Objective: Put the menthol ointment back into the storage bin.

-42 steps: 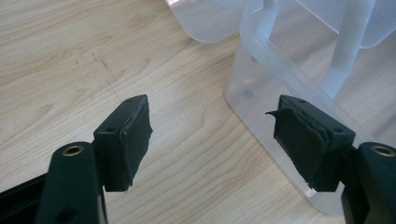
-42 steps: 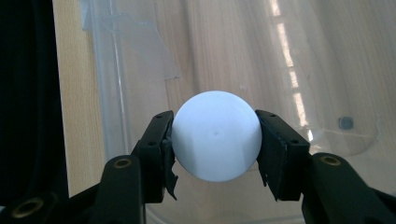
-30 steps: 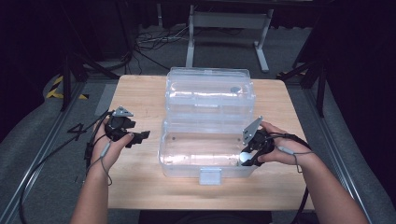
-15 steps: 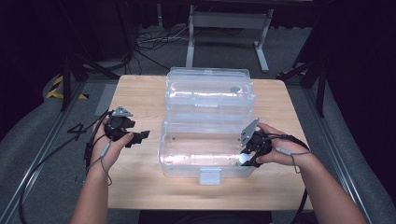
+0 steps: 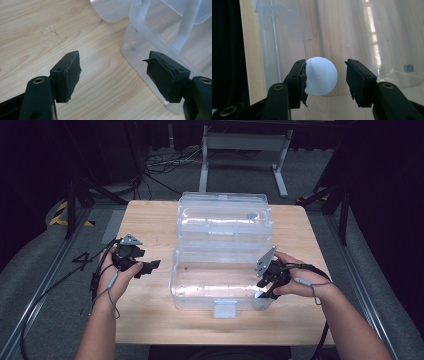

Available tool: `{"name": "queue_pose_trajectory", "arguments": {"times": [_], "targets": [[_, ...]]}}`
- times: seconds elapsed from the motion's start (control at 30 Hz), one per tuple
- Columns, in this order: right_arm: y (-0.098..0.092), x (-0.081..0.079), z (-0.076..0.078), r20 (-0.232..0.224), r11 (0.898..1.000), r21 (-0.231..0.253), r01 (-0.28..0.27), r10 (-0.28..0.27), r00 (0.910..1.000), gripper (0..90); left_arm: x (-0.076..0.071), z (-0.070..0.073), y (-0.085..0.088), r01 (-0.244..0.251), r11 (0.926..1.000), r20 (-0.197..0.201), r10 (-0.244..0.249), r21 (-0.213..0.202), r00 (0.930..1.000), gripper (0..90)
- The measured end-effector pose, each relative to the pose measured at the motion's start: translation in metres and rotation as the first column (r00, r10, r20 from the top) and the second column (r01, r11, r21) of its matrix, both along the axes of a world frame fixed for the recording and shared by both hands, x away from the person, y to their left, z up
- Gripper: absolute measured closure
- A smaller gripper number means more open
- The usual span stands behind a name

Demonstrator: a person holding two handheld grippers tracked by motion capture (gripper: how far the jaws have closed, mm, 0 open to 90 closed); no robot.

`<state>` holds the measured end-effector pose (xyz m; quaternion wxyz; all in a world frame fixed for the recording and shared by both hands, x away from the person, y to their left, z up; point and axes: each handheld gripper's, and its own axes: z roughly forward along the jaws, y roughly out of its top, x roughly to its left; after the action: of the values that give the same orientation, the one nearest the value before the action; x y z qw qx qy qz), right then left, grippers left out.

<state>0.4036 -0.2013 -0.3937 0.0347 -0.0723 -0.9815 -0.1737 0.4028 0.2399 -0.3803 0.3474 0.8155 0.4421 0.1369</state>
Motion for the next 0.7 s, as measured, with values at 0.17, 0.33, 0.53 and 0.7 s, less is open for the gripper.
{"name": "queue_pose_trajectory", "arguments": {"times": [0.17,0.33,0.53,0.7], "targets": [[0.000,0.000,-0.001,-0.003,1.000,-0.001,0.004,-0.004,1.0000,52.2,0.000,0.000,0.000,0.000,1.0000,0.004,0.000,-0.002,1.0000,27.7],[-0.001,0.001,0.000,-0.010,1.000,0.013,0.005,-0.005,0.9999,52.3,0.000,0.000,0.000,0.003,1.0000,0.004,-0.003,0.004,1.0000,27.7],[-0.008,0.001,0.010,0.001,0.995,0.094,0.016,-0.016,0.9999,51.6,0.000,0.001,-0.001,0.006,1.0000,0.010,-0.006,-0.007,0.9999,27.6],[-0.013,0.003,0.019,0.016,0.987,0.156,0.044,-0.047,0.9988,51.8,-0.001,0.002,-0.003,0.012,0.9997,0.005,-0.012,-0.022,0.9999,27.5]]}}
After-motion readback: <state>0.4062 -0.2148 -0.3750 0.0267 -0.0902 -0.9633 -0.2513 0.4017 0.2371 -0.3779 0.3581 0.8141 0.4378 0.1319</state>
